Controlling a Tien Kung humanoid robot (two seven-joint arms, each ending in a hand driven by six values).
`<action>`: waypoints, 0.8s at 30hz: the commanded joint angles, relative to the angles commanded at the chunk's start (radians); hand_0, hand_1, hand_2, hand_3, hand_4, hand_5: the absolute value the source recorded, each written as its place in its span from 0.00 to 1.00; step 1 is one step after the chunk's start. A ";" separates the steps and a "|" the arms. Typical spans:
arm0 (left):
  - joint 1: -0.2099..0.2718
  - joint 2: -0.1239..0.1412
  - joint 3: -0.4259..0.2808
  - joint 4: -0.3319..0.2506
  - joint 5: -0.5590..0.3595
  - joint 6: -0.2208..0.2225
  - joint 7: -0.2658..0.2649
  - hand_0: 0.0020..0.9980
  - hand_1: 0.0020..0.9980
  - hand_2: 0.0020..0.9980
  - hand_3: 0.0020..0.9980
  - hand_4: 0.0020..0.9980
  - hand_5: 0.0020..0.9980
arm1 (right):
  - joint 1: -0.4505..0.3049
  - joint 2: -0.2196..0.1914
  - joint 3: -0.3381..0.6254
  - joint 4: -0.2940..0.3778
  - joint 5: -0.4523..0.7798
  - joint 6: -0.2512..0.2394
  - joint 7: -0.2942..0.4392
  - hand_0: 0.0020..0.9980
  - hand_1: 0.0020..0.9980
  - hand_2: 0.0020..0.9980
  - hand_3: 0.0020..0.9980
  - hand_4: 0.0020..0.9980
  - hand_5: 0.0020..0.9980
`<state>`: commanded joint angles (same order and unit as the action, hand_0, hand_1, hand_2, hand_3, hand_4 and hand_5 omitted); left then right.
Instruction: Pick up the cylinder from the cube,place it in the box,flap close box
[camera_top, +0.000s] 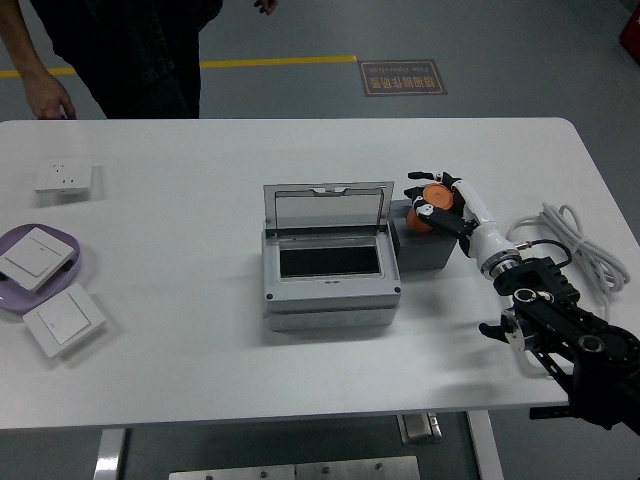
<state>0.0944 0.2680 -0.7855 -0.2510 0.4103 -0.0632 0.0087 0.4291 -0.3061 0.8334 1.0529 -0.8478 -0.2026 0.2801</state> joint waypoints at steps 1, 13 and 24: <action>0.000 0.000 0.000 0.000 0.000 0.000 0.000 0.61 0.63 0.62 0.64 0.70 0.16 | 0.000 0.000 0.002 0.002 -0.001 0.000 -0.002 0.74 0.68 0.55 0.66 0.37 0.01; 0.000 0.000 0.000 0.001 -0.001 0.000 -0.001 0.61 0.63 0.62 0.64 0.70 0.16 | -0.005 0.001 0.032 0.016 0.004 -0.020 0.014 0.59 0.51 0.45 0.39 0.00 0.00; 0.000 0.000 0.002 0.002 -0.010 0.001 -0.007 0.61 0.63 0.62 0.64 0.70 0.16 | -0.007 -0.002 0.078 0.041 0.002 -0.035 0.029 0.54 0.44 0.41 0.27 0.00 0.00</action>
<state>0.0942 0.2675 -0.7836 -0.2491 0.3999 -0.0622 0.0019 0.4223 -0.3084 0.9116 1.0938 -0.8459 -0.2374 0.3086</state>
